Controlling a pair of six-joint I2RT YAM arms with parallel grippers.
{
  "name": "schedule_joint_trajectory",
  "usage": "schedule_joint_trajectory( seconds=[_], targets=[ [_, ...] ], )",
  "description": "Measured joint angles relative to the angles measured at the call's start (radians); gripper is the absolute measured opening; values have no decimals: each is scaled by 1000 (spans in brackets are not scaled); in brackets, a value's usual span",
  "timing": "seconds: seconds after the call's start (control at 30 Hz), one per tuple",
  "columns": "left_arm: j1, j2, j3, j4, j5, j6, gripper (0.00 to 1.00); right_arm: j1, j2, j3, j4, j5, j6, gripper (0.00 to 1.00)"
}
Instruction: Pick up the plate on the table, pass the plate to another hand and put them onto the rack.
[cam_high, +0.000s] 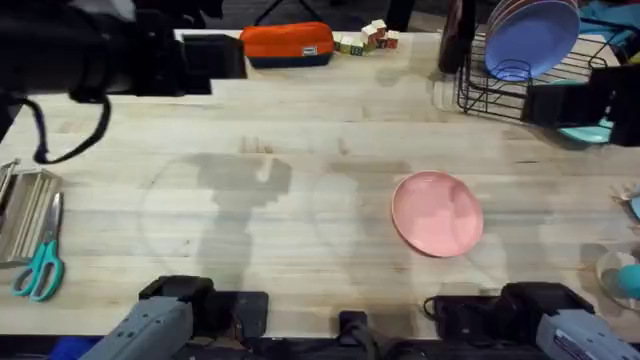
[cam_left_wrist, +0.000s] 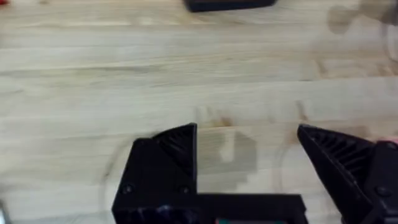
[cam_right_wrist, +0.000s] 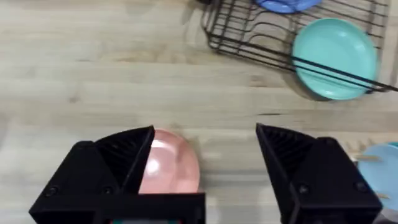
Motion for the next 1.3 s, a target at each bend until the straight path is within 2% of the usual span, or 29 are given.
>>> schedule_joint_trajectory(
  seconds=[0.13, 0.33, 0.57, 0.73, 1.0, 1.3],
  targets=[
    [-87, 35, 0, -1, 26, -7, 996, 0, -33, 0, 0, 74, 22, 994],
    [-271, 100, 0, 7, 37, -50, 996, -20, -77, 0, -1, 145, 74, 994],
    [-468, 194, 0, 70, 41, -107, 996, -70, -90, 4, -26, 168, 131, 994],
    [-583, 271, 0, 124, 20, -160, 996, -72, -90, 4, -28, 169, 157, 994],
    [-728, 380, 0, 180, -63, -261, 995, -72, -90, 4, -29, 169, 206, 994],
    [-817, 514, 0, 217, -84, -376, 995, -72, -90, 4, -29, 169, 225, 994]
  ],
)
